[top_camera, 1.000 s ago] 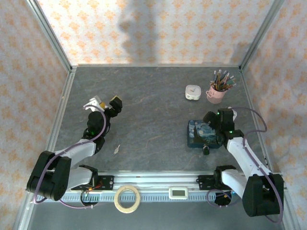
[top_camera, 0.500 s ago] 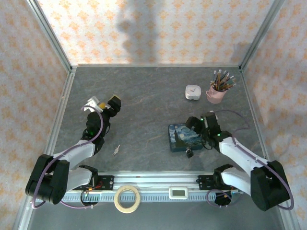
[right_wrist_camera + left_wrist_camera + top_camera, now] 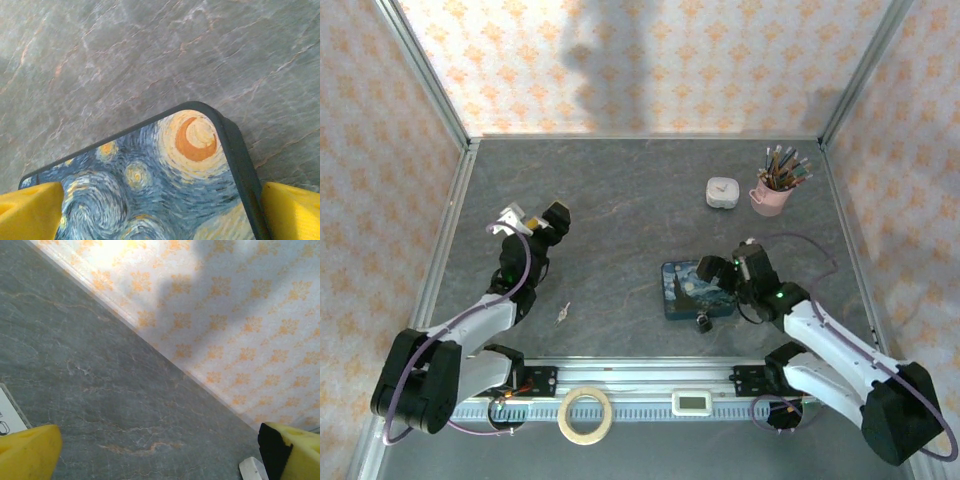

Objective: Unlock a padlock with a key

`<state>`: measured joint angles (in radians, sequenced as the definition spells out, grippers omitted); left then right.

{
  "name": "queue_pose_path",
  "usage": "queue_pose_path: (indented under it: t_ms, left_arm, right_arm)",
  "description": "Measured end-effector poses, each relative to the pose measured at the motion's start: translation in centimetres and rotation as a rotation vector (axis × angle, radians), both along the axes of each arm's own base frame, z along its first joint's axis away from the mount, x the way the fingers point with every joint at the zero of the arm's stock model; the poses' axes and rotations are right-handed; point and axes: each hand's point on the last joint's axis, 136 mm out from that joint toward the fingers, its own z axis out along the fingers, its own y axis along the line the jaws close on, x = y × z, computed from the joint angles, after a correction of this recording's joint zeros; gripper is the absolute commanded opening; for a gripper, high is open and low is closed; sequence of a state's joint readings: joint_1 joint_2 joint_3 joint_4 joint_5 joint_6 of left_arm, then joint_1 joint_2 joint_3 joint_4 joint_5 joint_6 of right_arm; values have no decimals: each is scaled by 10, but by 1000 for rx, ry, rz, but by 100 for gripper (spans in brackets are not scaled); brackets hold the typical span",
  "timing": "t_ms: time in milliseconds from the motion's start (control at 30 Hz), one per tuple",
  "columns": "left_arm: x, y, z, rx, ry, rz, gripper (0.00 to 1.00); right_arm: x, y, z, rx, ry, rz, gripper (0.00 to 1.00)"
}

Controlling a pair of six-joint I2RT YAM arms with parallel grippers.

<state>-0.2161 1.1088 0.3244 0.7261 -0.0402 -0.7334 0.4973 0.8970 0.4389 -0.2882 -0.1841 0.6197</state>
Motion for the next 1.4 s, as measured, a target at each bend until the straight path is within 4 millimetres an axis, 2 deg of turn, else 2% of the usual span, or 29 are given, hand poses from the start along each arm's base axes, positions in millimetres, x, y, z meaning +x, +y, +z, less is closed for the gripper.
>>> queue_pose_path:
  t_ms: [100, 300, 567, 733, 933, 1067, 1233, 1333, 1367, 1400]
  left_arm:
    - [-2, 4, 0, 4, 7, 21, 99]
    - [-6, 21, 4, -9, 7, 84, 99]
    - [-20, 42, 1, -25, 4, 143, 99]
    - [-27, 52, -3, -6, 35, 176, 99]
    - [-35, 60, -32, 51, 211, 192, 99]
    - [-40, 55, -48, 69, 329, 154, 99]
    - [-59, 48, -79, 66, 488, 110, 99]
    - [-76, 44, -94, 67, 579, 93, 99]
    - [-81, 41, -97, 69, 598, 83, 99]
    - [-86, 37, -99, 69, 614, 70, 99]
  right_arm:
    - [-5, 7, -18, -21, 50, 20, 91]
    - [23, 31, -15, -4, 16, 46, 86]
    - [83, 69, -12, 28, -37, 47, 82]
    - [131, 103, -10, 44, -74, 54, 81]
    - [178, 135, -8, 69, -119, 51, 80]
    - [198, 150, -8, 93, -142, 45, 79]
    - [212, 161, -6, 115, -153, 46, 85]
    - [212, 162, -5, 96, -159, 63, 94]
    - [212, 161, -5, 78, -163, 74, 100]
    - [211, 159, -4, 55, -164, 84, 100]
